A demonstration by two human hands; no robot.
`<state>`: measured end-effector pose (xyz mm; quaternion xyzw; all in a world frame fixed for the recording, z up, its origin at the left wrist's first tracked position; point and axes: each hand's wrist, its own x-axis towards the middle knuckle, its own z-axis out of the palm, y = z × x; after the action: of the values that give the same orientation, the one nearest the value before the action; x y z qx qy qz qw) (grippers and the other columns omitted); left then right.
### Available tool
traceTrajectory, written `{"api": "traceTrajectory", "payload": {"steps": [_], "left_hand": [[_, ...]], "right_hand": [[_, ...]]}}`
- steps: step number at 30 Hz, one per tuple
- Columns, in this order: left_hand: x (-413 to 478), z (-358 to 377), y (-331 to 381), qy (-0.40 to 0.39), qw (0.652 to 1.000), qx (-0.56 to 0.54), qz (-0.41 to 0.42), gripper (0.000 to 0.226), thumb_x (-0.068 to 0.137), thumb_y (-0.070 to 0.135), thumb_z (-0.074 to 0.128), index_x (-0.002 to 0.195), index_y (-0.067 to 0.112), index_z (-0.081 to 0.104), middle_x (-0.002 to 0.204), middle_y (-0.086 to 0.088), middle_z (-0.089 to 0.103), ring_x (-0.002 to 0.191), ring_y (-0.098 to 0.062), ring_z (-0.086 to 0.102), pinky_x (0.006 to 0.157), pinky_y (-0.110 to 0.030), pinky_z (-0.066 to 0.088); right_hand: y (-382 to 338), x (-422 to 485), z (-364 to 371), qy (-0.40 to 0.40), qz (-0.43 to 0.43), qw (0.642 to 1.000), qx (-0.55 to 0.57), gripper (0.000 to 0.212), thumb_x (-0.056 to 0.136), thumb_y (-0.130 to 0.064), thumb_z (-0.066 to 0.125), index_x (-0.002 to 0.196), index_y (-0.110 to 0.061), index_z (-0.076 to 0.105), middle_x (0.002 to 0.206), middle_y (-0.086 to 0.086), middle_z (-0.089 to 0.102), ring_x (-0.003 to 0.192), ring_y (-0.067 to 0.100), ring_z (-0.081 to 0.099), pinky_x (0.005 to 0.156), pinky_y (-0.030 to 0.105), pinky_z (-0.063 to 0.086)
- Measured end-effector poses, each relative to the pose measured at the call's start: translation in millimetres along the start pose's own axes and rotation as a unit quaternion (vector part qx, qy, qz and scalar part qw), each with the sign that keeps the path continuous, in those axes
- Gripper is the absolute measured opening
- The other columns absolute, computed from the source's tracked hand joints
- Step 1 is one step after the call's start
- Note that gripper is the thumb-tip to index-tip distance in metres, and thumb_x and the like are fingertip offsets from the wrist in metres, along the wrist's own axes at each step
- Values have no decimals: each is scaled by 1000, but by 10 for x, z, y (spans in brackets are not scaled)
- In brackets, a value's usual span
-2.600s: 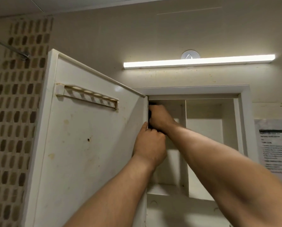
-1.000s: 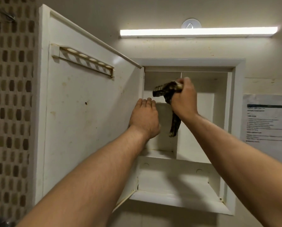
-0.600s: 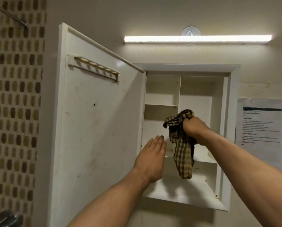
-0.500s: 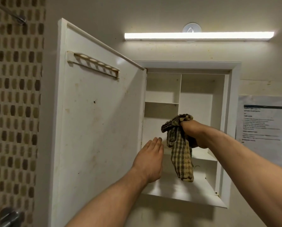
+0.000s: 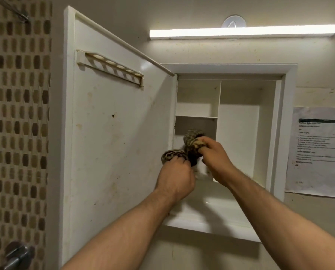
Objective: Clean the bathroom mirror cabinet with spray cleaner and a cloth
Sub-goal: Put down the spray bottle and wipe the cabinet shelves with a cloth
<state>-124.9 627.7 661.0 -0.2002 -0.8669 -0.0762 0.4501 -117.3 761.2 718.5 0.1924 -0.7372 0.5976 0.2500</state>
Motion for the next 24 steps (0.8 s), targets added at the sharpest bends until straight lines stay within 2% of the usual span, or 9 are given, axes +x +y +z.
{"api": "traceTrajectory", "payload": {"steps": [2, 4, 6, 9, 12, 15, 18, 21, 24], "left_hand": [[84, -85, -88, -16, 997, 63, 49, 35, 93, 28, 47, 114, 16, 72, 112, -5, 71, 105, -24, 60, 92, -37, 45], [136, -126, -146, -36, 984, 124, 121, 39, 92, 29, 48, 119, 16, 73, 117, -5, 71, 116, -25, 57, 109, -41, 38], [175, -146, -166, -61, 969, 165, 173, 39, 94, 33, 47, 117, 16, 74, 117, -5, 69, 120, -25, 53, 115, -43, 31], [217, -166, -220, -72, 958, 179, 211, 37, 94, 31, 47, 119, 15, 70, 118, -7, 66, 120, -26, 52, 116, -41, 29], [171, -140, -271, -67, 952, 212, 210, 53, 94, 32, 47, 138, 4, 55, 140, -17, 55, 138, -32, 41, 127, -44, 17], [127, -81, -253, -121, 950, 255, 131, 70, 103, 40, 32, 158, -3, 25, 167, -24, 20, 157, -37, 9, 128, -45, -4], [134, -4, -171, -192, 915, 337, 109, 79, 106, 58, 24, 158, -2, 25, 168, -25, 12, 158, -38, -3, 122, -50, -18], [144, 56, -160, -213, 890, 385, 116, 78, 104, 61, 34, 155, 2, 35, 166, -24, 23, 157, -42, 2, 122, -55, -19], [143, 96, -171, -197, 897, 377, 119, 59, 104, 41, 47, 148, 1, 48, 161, -27, 33, 155, -44, 14, 119, -57, -19]], "right_hand": [[69, -38, -81, -86, -42, 990, -106, 10, 81, -24, 66, 89, -25, 73, 91, -3, 73, 92, 19, 68, 83, 39, 58], [65, -42, -131, -94, -40, 984, -144, 22, 72, -41, 76, 87, -27, 68, 86, -3, 72, 82, 18, 69, 77, 46, 62], [30, -28, -127, -89, -1, 990, -108, 36, 68, -45, 85, 94, -30, 64, 90, -1, 71, 79, 19, 71, 62, 43, 63], [4, 54, -63, -55, 38, 993, -99, 56, 76, -33, 84, 125, -33, 56, 106, -3, 66, 83, 21, 72, 54, 30, 59], [31, 199, 34, 37, 64, 994, -82, 37, 88, -12, 65, 122, -25, 62, 105, 5, 68, 75, 23, 72, 52, 32, 60], [45, 387, 236, 131, 81, 988, 4, 33, 93, -4, 59, 119, -23, 61, 113, 7, 68, 87, 25, 72, 73, 42, 64], [54, 597, 443, 173, 11, 983, -54, 52, 93, -3, 58, 142, -16, 49, 137, 9, 57, 120, 27, 59, 104, 37, 50], [119, 739, 544, 96, -83, 973, -194, 58, 92, 1, 53, 148, -13, 46, 140, 12, 49, 122, 27, 55, 96, 23, 40], [264, 851, 513, -8, -173, 927, -333, 58, 94, -7, 54, 150, -21, 46, 135, 4, 54, 116, 23, 57, 90, 23, 42]]}}
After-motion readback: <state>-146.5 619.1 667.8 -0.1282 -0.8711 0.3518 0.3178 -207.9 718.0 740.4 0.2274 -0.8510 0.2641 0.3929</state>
